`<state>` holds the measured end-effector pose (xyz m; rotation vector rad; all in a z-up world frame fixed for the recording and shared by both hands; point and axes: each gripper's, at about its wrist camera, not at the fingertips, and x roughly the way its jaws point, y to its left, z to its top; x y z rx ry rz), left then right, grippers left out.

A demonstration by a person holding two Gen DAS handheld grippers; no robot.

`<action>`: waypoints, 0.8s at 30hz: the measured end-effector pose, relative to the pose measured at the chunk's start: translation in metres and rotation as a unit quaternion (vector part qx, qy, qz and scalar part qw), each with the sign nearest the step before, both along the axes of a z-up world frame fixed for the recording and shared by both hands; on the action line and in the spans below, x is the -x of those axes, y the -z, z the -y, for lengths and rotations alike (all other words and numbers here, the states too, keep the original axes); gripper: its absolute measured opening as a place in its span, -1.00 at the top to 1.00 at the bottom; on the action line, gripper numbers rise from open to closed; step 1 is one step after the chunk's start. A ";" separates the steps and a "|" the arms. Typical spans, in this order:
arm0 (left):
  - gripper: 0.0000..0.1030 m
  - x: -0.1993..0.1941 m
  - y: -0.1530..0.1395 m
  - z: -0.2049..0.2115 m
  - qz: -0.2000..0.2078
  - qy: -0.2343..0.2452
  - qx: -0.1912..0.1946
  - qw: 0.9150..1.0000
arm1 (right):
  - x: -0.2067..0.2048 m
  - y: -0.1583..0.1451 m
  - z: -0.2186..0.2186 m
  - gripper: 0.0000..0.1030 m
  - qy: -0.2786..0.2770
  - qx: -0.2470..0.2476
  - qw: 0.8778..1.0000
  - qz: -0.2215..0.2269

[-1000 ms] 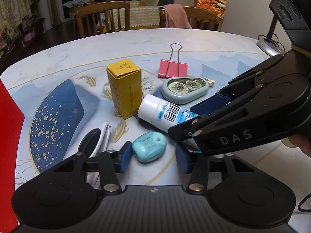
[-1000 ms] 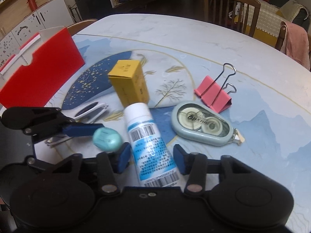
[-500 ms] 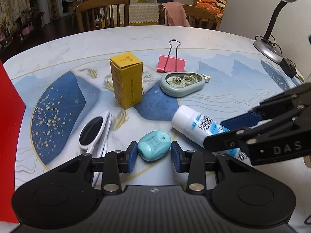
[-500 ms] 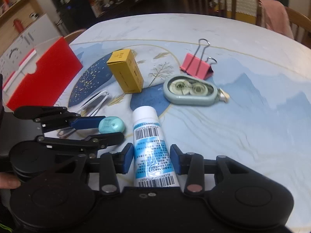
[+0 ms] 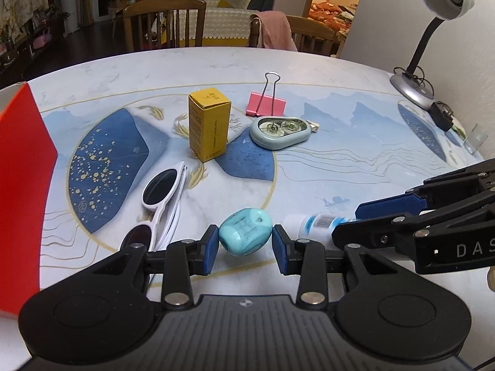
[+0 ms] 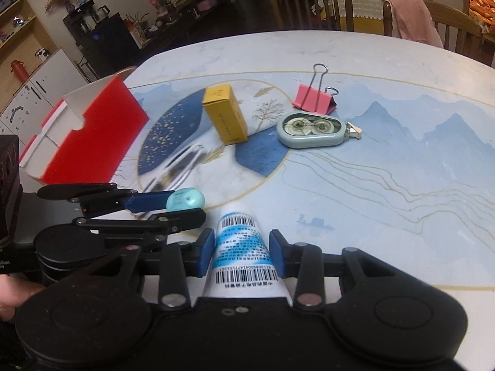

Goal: Organize rigid objects

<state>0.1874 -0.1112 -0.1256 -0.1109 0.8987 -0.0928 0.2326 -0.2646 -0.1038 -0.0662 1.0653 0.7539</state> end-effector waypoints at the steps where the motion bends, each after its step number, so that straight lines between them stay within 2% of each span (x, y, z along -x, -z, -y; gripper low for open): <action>1: 0.29 0.003 -0.002 -0.001 0.001 0.001 0.002 1.000 | 0.003 -0.002 -0.001 0.29 0.000 -0.001 1.000 0.001; 3: 0.29 0.008 -0.006 -0.004 0.004 0.002 0.006 1.000 | 0.010 -0.006 -0.003 0.33 0.001 -0.003 1.000 0.002; 5: 0.29 0.014 -0.009 -0.009 0.006 0.002 0.008 1.000 | 0.016 -0.010 -0.005 0.92 0.001 -0.007 1.000 0.000; 6: 0.29 0.017 -0.010 -0.012 0.007 0.002 0.009 1.000 | 0.018 -0.011 -0.006 1.00 0.006 -0.004 1.000 -0.002; 9: 0.29 0.025 -0.013 -0.021 0.011 0.000 0.010 1.000 | 0.023 -0.011 -0.010 1.00 0.001 0.002 1.000 0.002; 10: 0.29 0.028 -0.013 -0.026 0.011 -0.002 0.011 1.000 | 0.024 -0.012 -0.010 0.95 0.006 0.002 1.000 0.003; 12: 0.29 0.034 -0.014 -0.033 0.011 -0.005 0.013 1.000 | 0.026 -0.013 -0.009 0.67 0.014 0.001 1.000 0.004; 15: 0.29 0.041 -0.014 -0.044 0.011 -0.008 0.017 1.000 | 0.031 -0.017 -0.006 0.14 0.023 0.012 0.999 0.026; 16: 0.29 0.043 -0.015 -0.047 0.010 -0.008 0.018 1.000 | 0.031 -0.017 -0.005 -0.24 0.025 0.014 0.999 0.029; 17: 0.29 0.045 -0.015 -0.050 0.009 -0.008 0.019 1.000 | 0.031 -0.016 -0.005 -0.52 0.023 0.017 0.999 0.029; 19: 0.29 0.049 -0.015 -0.054 0.008 -0.007 0.019 1.000 | 0.030 -0.009 -0.006 -0.39 0.016 0.039 0.998 0.036; 24: 0.29 0.057 -0.017 -0.061 0.007 0.001 0.020 1.000 | 0.024 0.006 -0.006 -0.40 0.014 0.087 0.994 0.068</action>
